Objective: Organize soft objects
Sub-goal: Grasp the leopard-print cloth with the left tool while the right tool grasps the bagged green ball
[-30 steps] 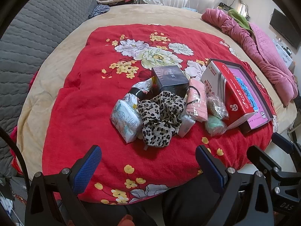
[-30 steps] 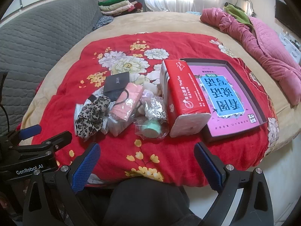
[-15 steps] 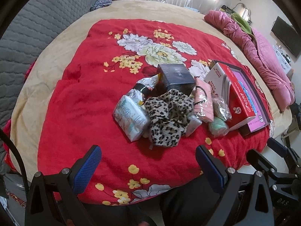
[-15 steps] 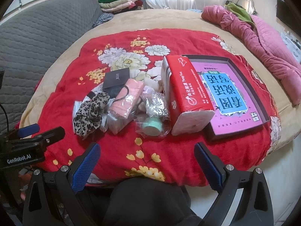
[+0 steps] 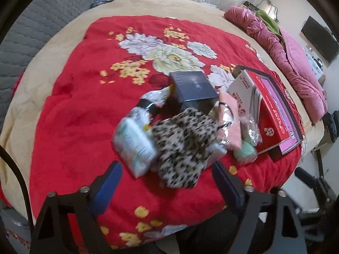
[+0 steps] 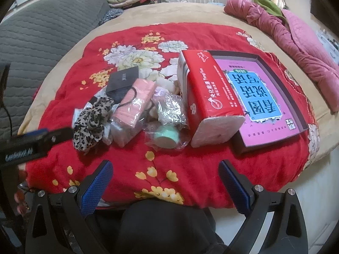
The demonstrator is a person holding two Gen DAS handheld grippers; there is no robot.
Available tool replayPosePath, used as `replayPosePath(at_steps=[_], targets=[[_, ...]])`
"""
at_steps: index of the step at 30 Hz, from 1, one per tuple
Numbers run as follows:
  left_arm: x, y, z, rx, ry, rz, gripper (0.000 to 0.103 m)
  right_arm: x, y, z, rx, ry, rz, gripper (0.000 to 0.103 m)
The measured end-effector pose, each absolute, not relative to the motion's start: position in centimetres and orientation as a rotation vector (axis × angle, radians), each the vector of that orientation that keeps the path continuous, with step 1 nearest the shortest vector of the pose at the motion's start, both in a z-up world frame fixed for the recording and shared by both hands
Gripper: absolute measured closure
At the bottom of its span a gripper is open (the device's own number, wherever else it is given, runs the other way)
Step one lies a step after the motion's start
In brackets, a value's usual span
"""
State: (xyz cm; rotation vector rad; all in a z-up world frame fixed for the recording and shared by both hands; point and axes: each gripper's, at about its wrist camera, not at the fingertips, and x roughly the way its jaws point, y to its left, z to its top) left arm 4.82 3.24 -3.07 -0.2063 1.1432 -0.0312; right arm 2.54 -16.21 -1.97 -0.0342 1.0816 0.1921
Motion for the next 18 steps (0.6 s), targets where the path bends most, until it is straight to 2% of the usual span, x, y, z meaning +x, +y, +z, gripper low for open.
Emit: replayPosePath(at_steps=[5,13,14,16,18], targets=[[6.9,1.6,-3.8,-0.166,1.159,-0.057,0.034,3.1,-16.0,-2.7,-0.017,1.097,0.196,0.003],[8.9,1.3,-5.9,-0.184,1.223,-0.088,0.062,4.6,-16.2,-4.7,0.062,1.134,0.148,0.004],[8.9,1.4,-6.0,-0.189,1.224,-0.088,0.068,4.8,-16.2,-4.9,0.070,1.130,0.136,0.006],[9.0,1.7,-6.1,-0.202,1.226,-0.096,0.074,5.4,-16.1,-5.4,0.080,1.128,0.116,0.022],[9.3,2.0,-6.3,-0.224,1.229,-0.105,0.078,6.1,-16.1,-6.2,0.099,1.142,0.109,0.032]])
